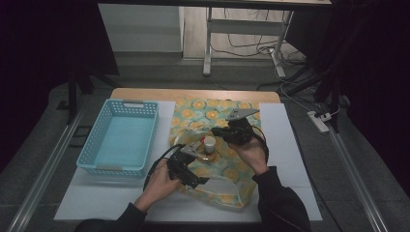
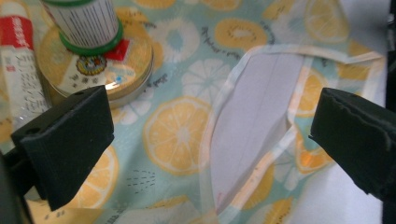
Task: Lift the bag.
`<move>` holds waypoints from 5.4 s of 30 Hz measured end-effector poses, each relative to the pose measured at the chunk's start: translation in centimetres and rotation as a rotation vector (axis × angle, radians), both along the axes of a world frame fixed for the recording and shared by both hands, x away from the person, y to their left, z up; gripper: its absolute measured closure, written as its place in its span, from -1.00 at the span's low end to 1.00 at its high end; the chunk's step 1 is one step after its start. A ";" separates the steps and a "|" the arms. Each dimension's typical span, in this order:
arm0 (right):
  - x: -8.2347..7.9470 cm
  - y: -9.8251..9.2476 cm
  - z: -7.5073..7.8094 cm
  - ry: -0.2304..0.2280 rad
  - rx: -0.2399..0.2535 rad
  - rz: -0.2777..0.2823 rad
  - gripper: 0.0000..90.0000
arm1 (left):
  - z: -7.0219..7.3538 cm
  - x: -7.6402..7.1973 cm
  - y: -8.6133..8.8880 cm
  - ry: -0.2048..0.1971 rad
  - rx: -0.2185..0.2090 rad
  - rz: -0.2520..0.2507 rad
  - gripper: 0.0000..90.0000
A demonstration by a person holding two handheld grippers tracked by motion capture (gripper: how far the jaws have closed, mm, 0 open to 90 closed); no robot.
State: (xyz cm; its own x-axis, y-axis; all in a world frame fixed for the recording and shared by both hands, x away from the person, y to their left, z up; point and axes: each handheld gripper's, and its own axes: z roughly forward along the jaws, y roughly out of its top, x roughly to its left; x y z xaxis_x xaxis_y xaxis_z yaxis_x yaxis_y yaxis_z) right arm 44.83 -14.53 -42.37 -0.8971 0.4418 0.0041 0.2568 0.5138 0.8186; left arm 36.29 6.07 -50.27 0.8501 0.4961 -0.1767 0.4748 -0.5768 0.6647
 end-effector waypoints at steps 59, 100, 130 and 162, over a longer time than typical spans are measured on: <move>0.2 0.0 -0.4 0.015 -0.011 0.001 0.99 | -1.8 1.2 -1.1 0.032 0.177 0.091 1.00; 0.0 0.7 1.8 0.040 -0.029 0.047 0.99 | 4.3 2.7 1.2 0.075 0.012 0.068 1.00; 0.0 0.6 6.2 0.035 -0.003 0.073 0.99 | 12.4 4.7 4.5 0.044 -0.081 0.071 1.00; 0.4 0.6 12.6 -0.029 0.049 0.063 1.00 | 21.0 7.0 8.0 -0.027 -0.236 0.103 1.00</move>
State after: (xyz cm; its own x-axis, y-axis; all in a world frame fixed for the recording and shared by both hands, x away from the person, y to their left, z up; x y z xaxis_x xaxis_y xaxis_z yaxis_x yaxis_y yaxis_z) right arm 45.19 -13.93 -29.78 -0.9232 0.3843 -0.0024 0.2008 0.4877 0.8496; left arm 43.26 14.09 -29.27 0.8032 0.5282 -0.2755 0.5030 -0.3534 0.7888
